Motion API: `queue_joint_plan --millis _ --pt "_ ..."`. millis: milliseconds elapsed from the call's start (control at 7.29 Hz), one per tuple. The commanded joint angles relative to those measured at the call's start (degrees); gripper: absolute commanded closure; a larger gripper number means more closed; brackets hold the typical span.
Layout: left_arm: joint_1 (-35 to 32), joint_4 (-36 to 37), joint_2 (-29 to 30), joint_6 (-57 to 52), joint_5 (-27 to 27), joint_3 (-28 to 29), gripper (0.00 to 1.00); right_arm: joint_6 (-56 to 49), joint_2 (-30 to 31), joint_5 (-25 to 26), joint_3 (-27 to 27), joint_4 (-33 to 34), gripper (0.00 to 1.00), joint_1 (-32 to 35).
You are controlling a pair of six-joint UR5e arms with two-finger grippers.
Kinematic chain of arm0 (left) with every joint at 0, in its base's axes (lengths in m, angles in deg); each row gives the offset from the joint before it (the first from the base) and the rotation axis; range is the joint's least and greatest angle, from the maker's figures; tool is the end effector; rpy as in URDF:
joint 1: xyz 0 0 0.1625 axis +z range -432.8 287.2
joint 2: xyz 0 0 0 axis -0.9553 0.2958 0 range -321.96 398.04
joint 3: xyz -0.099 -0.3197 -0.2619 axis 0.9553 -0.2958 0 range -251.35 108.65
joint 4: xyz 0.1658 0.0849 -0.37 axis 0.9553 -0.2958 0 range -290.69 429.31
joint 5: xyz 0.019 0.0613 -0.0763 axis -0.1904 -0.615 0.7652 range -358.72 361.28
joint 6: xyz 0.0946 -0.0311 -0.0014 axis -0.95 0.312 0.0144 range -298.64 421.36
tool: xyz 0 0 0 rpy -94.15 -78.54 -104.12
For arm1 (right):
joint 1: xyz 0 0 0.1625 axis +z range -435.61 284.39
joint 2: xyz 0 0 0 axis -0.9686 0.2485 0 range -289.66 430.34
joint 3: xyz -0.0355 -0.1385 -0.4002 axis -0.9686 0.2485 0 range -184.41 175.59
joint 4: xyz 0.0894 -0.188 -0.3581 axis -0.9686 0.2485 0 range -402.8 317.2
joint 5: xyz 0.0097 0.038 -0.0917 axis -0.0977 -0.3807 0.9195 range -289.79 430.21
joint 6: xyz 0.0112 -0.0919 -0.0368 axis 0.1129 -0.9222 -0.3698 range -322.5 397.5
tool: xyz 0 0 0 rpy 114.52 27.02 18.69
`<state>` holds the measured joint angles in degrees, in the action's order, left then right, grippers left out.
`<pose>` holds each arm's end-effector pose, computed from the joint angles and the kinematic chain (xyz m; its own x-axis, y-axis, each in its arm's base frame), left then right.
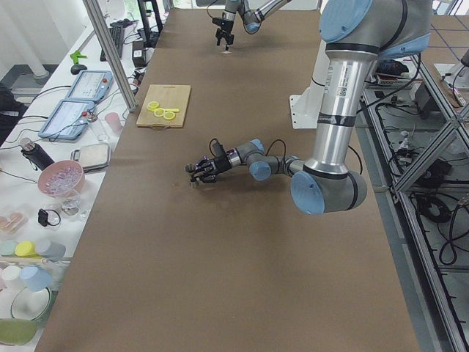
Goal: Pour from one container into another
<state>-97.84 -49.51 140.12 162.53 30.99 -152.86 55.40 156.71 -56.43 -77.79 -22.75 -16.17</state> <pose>0.4423 -0.4493 0.5417 0.6280 -0.3993 -0.6679 0.7678 0.1781 0.6155 -0.2061 -0.4942 0.6347 0.5005 -0.6541 0.5672 0.1297 0.7044 0.6979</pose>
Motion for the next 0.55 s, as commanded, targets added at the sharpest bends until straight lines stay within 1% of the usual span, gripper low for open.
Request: queue_joint_plan --millis 0,137,412 --pt "-0.1 0.0 0.0 0.0 0.0 0.0 0.6 2.9 -0.1 3.7 -0.2 0.0 0.0 -0.3" --pt "-0.3 0.0 0.0 0.1 0.0 0.0 0.6 5.6 0.0 5.5 -0.4 0.0 0.0 -0.4" --pt "-0.4 0.0 0.0 0.1 0.0 0.0 0.6 7.9 0.6 6.3 -1.8 -0.1 0.0 -1.1"
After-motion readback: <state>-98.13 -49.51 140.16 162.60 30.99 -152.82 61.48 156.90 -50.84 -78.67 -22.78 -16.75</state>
